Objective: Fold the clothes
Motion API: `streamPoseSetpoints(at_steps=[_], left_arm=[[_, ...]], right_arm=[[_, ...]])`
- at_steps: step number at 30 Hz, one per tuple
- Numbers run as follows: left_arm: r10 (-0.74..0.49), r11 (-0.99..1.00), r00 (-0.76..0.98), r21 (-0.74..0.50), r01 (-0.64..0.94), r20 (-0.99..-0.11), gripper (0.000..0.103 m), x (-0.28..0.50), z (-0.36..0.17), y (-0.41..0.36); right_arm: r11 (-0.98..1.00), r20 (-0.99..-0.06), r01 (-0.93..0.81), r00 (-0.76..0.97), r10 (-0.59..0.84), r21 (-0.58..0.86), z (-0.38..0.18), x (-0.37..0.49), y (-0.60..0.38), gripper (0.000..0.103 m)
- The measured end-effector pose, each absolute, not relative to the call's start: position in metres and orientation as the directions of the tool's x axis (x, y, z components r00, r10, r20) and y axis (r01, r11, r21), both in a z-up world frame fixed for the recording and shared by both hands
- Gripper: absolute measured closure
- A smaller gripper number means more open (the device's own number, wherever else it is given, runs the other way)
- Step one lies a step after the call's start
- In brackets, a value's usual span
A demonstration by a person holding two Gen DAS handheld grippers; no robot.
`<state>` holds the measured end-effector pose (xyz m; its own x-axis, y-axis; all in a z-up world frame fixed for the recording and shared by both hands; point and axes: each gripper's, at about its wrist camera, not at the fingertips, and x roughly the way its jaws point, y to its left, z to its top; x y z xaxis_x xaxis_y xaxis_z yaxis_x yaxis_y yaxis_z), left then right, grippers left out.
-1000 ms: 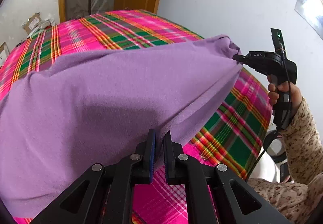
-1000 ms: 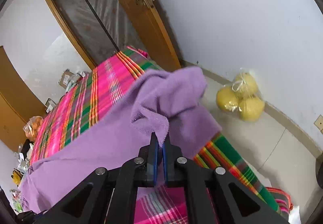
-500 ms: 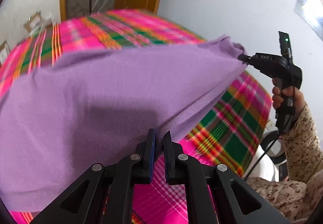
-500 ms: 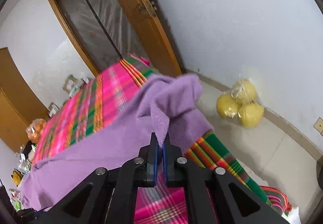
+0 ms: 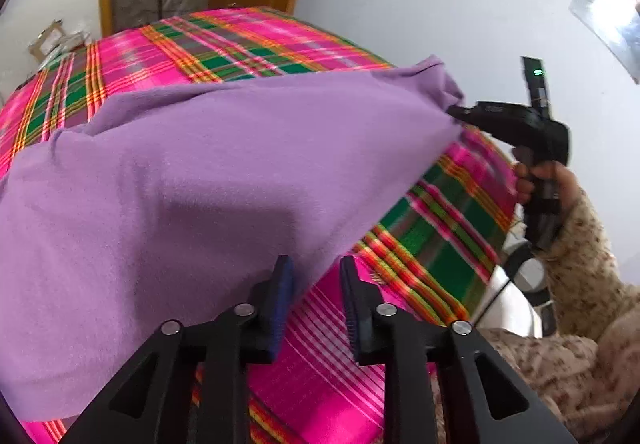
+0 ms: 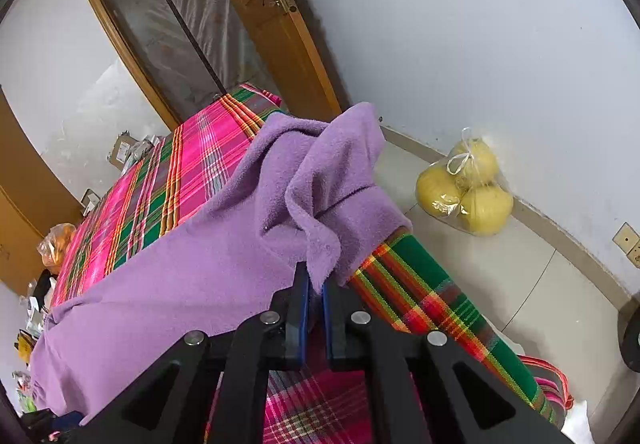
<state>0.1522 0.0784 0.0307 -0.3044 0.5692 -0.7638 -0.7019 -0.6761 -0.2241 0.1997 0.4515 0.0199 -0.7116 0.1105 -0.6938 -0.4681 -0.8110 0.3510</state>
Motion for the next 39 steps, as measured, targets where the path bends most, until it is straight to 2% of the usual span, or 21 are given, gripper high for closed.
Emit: streamPoseSetpoints(at_steps=[4,8,17,20,22,24,28,32,33,34,36,39], left_arm=[[0.601,-0.664,-0.328,-0.228,-0.712,-0.729,0.074,0.15,0.042,0.079],[0.62,-0.664,-0.333,-0.249,-0.705,-0.71,0.074,0.136,0.045,0.088],[0.615,-0.67,-0.285,-0.297,-0.68,-0.735,0.074,0.117,0.027,0.103],[0.613,-0.671,-0.27,-0.31,-0.673,-0.742,0.074,0.113,0.021,0.107],[0.614,-0.671,-0.261,-0.319,-0.669,-0.744,0.074,0.11,0.018,0.109],[0.625,-0.666,-0.258,-0.33,-0.669,-0.737,0.074,0.11,0.017,0.106],[0.645,-0.655,-0.245,-0.359,-0.664,-0.724,0.074,0.106,0.015,0.104],[0.659,-0.645,-0.236,-0.376,-0.665,-0.714,0.074,0.103,0.015,0.104],[0.662,-0.643,-0.234,-0.378,-0.667,-0.712,0.074,0.103,0.015,0.104],[0.665,-0.64,-0.233,-0.38,-0.667,-0.71,0.074,0.103,0.015,0.104],[0.673,-0.635,-0.231,-0.388,-0.668,-0.703,0.074,0.103,0.014,0.102],[0.679,-0.63,-0.227,-0.397,-0.668,-0.698,0.074,0.103,0.014,0.1]], right_arm=[[-0.806,-0.696,-0.478,-0.708,0.12,0.348,0.021,0.204,0.452,0.094],[-0.798,-0.677,-0.483,-0.724,0.133,0.36,0.025,0.215,0.457,0.094],[-0.762,-0.613,-0.506,-0.768,0.184,0.405,0.048,0.226,0.484,0.091],[-0.761,-0.593,-0.481,-0.789,0.16,0.435,0.056,0.216,0.49,0.082],[-0.773,-0.575,-0.455,-0.805,0.145,0.442,0.063,0.205,0.491,0.069],[-0.777,-0.586,-0.439,-0.802,0.113,0.451,0.063,0.191,0.495,0.064],[-0.735,-0.656,-0.474,-0.753,0.054,0.484,0.046,0.169,0.504,0.064],[-0.747,-0.7,-0.505,-0.711,0.074,0.434,0.037,0.155,0.504,0.064],[-0.745,-0.707,-0.516,-0.702,0.084,0.423,0.035,0.152,0.504,0.068],[-0.74,-0.71,-0.52,-0.7,0.081,0.428,0.033,0.15,0.506,0.08],[-0.729,-0.721,-0.528,-0.689,0.068,0.436,0.029,0.145,0.51,0.096],[-0.729,-0.717,-0.532,-0.693,0.081,0.431,0.032,0.143,0.513,0.097]])
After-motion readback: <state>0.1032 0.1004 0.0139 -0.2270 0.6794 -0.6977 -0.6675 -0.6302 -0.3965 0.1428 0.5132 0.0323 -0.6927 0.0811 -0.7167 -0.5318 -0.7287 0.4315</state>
